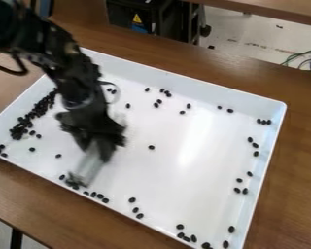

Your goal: Sweep into pile

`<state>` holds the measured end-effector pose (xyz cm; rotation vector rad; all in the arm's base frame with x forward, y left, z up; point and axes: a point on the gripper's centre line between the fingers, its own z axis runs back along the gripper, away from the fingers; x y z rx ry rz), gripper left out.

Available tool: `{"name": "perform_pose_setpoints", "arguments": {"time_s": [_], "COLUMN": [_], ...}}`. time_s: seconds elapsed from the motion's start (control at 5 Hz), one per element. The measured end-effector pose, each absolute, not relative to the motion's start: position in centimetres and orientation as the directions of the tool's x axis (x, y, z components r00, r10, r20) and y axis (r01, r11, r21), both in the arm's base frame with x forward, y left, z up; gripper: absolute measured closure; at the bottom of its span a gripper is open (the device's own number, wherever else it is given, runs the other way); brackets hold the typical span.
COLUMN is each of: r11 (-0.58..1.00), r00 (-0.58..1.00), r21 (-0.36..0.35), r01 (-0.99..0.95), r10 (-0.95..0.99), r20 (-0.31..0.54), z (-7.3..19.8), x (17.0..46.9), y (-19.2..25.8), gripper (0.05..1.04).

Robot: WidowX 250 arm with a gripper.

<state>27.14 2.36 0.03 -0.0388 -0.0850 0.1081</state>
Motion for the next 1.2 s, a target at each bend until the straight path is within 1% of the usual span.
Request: {"name": "perform_pose_setpoints", "arguments": {"time_s": [0.2,0.4,0.6,0.8,1.0,1.2], "r11": [0.994,0.993,0.996,0.999,1.000,0.995], "r00": [0.992,0.991,0.989,0.990,0.976,0.965], "r21": [0.013,0.043,0.031,0.008,0.014,-0.079], "r01": [-0.109,-0.109,-0.081,-0.050,0.014,0.062], "r10": [0.108,0.105,0.076,0.049,-0.017,-0.040], "r20": [0.068,0.086,0.130,0.131,0.216,0.259], "z": [0.4,1.6,3.2,3.9,7.1,7.4], "x": [26.5,26.7,28.0,28.6,30.4,30.1], "y": [7.0,11.9,13.9,12.3,8.0,3.0], "gripper": [0.726,0.726,0.726,0.726,0.726,0.727]}}
